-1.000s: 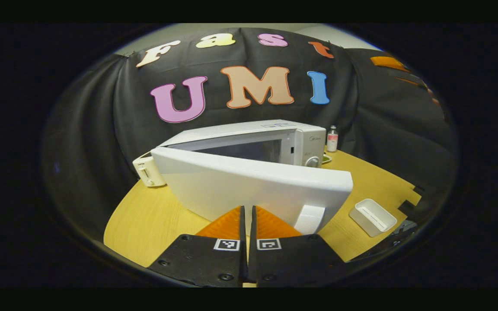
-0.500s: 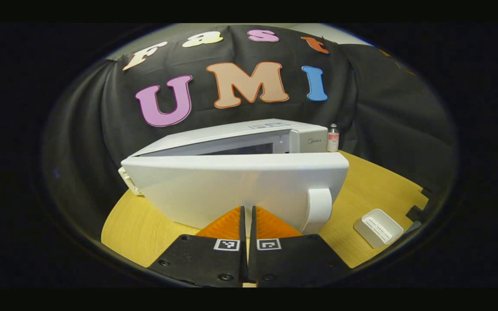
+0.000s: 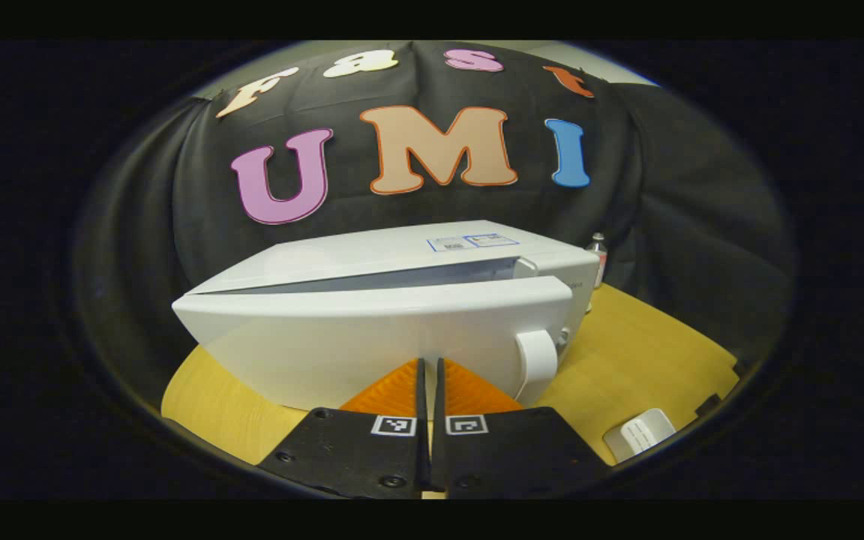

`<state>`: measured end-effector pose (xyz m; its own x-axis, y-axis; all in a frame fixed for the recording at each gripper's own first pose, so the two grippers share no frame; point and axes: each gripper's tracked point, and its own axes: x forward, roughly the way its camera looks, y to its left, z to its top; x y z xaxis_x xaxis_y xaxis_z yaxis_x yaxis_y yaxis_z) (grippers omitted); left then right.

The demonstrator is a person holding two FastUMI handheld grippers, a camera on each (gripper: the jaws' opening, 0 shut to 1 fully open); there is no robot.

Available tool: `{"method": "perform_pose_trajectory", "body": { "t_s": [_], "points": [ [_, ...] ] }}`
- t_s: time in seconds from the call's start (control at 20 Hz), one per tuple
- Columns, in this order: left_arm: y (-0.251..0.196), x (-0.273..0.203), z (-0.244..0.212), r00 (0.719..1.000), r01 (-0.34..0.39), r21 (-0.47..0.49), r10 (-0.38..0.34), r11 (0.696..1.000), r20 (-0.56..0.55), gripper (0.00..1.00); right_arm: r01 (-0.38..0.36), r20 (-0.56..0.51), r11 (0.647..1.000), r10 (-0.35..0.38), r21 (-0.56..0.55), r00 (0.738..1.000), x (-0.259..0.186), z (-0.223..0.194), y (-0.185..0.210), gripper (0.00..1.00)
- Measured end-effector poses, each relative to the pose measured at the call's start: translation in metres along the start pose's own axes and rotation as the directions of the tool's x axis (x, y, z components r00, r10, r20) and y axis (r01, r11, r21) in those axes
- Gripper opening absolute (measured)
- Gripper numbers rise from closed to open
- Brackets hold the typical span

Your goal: Open the microwave oven with the left hand, put the food in, and close the microwave oven.

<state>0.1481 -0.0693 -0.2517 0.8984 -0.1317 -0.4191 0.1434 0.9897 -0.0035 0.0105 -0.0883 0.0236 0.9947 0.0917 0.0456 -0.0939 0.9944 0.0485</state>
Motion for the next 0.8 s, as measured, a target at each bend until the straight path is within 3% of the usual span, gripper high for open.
{"method": "perform_pose_trajectory", "body": {
  "t_s": [0.8],
  "points": [
    [-0.015, 0.033, 0.012, 0.999, 0.04, -0.056, -0.042, 0.998, -0.032, 0.02, 0.019, 0.001, 1.0, -0.019, 0.016, 1.0, 0.009, -0.008, -0.004, 0.96]
  ]
}}
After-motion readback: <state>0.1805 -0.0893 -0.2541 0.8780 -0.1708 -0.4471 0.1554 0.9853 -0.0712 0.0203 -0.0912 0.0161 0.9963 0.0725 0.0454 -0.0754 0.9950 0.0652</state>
